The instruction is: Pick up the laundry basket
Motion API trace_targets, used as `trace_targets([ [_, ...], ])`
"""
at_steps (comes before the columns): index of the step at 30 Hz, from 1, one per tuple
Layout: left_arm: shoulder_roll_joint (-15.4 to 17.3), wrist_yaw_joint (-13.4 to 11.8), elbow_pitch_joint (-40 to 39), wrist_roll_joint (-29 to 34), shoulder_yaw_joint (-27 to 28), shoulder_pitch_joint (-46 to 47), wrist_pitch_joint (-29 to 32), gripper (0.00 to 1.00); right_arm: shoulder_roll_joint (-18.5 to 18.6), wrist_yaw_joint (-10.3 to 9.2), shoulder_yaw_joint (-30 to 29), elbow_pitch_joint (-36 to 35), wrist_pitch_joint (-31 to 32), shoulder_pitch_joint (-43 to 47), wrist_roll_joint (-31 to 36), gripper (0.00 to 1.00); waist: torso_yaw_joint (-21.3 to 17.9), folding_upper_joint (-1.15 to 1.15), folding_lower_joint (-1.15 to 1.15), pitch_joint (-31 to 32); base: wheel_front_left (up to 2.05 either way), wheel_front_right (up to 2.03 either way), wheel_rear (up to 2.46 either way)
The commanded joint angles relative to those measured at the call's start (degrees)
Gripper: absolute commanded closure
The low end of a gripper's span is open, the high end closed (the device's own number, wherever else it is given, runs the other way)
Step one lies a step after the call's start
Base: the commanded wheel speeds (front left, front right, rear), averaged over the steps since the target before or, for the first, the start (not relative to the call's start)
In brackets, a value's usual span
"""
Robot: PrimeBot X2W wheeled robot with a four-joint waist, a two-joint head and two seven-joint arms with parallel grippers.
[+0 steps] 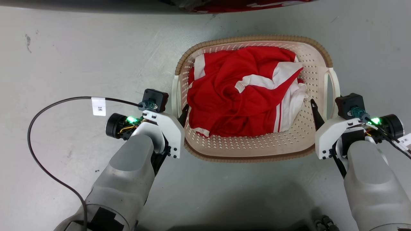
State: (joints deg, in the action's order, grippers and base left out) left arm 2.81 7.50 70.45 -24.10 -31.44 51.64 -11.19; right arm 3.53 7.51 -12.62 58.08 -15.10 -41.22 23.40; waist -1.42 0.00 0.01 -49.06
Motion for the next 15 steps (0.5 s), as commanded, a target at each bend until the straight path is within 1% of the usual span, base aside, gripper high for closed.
trace_targets([
  [1, 0.14, -0.13, 0.39, -0.38, -0.41, 0.60, 0.05, 0.00, 0.09, -0.04, -0.24, 0.18, -0.10, -0.79, 0.23, 0.00, 0.04, 0.00, -0.01, -0.35, 0.00, 0.00, 0.00],
  [7, 0.19, -0.14, 0.72, -2.07, -2.04, 1.70, 0.19, 0.00, -0.12, -0.04, -0.90, 0.66, -0.10, -1.65, 1.13, 0.00, 0.30, 0.00, -0.01, -1.75, 0.00, 0.00, 0.00],
  [8, 0.20, -0.14, 0.77, -2.27, -2.41, 1.81, 0.50, 0.00, -0.13, -0.04, -1.05, 0.46, -0.10, -1.85, 1.33, 0.51, 0.35, 0.00, -0.01, -1.91, 0.00, 0.00, 0.00],
  [9, 0.21, -0.14, 0.89, -2.42, -2.72, 2.05, 0.61, 0.24, -0.13, -0.04, -1.26, -0.07, -0.10, -2.01, 1.47, 0.80, 0.45, 0.00, -0.01, -2.08, 0.00, 0.00, 0.00],
  [10, 0.23, -0.16, 1.01, -2.45, -2.94, 2.30, 0.61, 0.84, -0.13, -0.04, -1.54, 0.05, -0.09, -1.97, 1.65, 1.00, 0.56, 0.00, -0.01, -2.22, 0.00, 0.00, 0.00],
  [11, 0.28, -0.16, 1.16, -2.81, -3.24, 2.38, 1.05, 1.00, -0.16, -0.04, -1.78, 0.24, -0.10, -1.96, 1.89, 1.00, 0.63, 0.00, -0.01, -2.30, 0.00, 0.00, 0.00],
  [15, 0.77, -0.13, 1.18, -3.75, -4.47, 2.62, 1.43, 1.00, 0.04, -0.06, -2.49, 0.56, -0.09, -1.86, 2.82, 1.00, 0.97, 0.00, -0.01, -2.19, 0.00, 0.00, 0.00],
])
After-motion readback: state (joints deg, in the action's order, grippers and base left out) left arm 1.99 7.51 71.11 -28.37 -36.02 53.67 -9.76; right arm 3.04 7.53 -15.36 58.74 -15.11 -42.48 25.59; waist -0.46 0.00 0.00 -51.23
